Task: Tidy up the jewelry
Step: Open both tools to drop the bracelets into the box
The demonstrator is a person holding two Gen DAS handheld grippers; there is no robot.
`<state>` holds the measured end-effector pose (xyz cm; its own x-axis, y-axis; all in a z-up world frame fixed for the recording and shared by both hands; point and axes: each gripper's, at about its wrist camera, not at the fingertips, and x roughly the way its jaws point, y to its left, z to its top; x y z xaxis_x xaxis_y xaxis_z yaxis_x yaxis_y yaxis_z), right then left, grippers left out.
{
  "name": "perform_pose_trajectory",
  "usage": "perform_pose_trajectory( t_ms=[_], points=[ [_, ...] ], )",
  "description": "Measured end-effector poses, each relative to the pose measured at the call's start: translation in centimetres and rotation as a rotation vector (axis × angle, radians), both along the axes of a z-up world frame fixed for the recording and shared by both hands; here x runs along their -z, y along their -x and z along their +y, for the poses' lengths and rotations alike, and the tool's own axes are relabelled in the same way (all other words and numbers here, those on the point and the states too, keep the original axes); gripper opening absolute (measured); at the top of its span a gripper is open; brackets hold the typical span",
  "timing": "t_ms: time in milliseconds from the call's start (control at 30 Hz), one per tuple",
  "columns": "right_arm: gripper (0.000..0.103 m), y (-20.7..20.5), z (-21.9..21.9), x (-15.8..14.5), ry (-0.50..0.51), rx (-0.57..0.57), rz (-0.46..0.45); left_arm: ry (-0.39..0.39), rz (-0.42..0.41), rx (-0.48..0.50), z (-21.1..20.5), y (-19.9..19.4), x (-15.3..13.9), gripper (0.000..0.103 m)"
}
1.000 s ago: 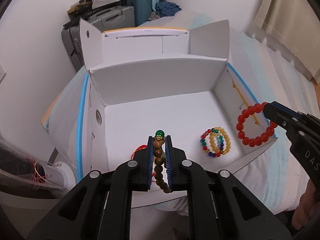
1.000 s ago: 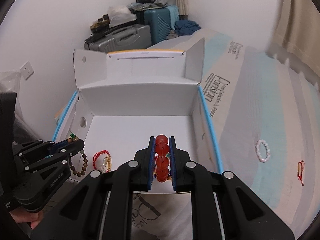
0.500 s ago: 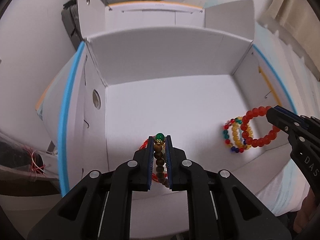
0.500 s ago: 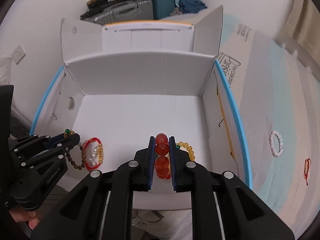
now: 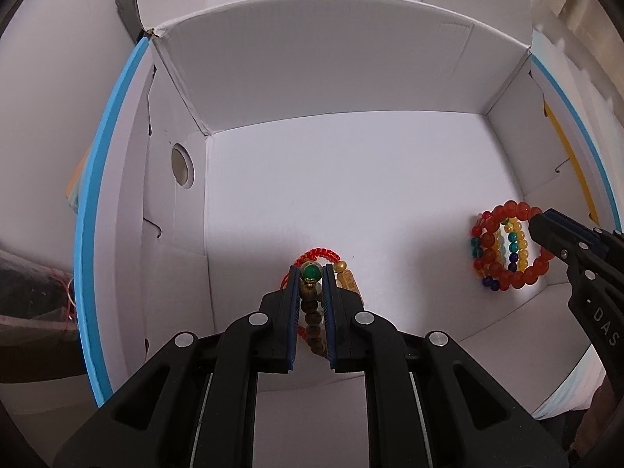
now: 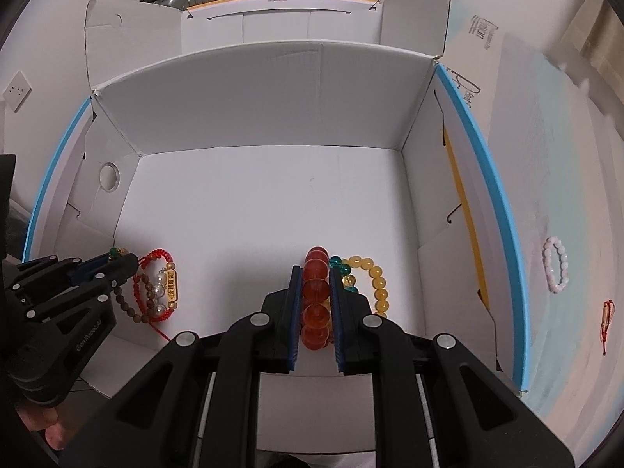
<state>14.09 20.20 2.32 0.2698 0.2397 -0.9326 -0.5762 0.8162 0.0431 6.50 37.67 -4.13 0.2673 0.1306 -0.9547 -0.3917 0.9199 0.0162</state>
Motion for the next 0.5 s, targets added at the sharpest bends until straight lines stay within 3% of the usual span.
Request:
perform_pose_trajectory(
  t_ms=[167,267,333,500],
  points=[
    [0.014,0.0,0.0,-0.2,-0.006,0.002,0.002,-0.006,0.003,0.0,0.0,-0.1,0.1,0.011],
    [0.033,0.0,0.0,-0.4,-0.003,0.005,0.011,-0.012,0.002,-0.001,-0.1,-0.3,-0.1,0.013],
    [0.034,0.1,-0.3,-0.8,-0.009,0.01,0.003,-0.016,0.001,0.001,-0.3,-0.2,-0.2,0.015],
    [0.051,0.1,-1.2,-1.9,-0.041,0.024,-0.012,-0.032,-0.014,-0.006,-0.5,0.0,-0.7,0.03]
  ],
)
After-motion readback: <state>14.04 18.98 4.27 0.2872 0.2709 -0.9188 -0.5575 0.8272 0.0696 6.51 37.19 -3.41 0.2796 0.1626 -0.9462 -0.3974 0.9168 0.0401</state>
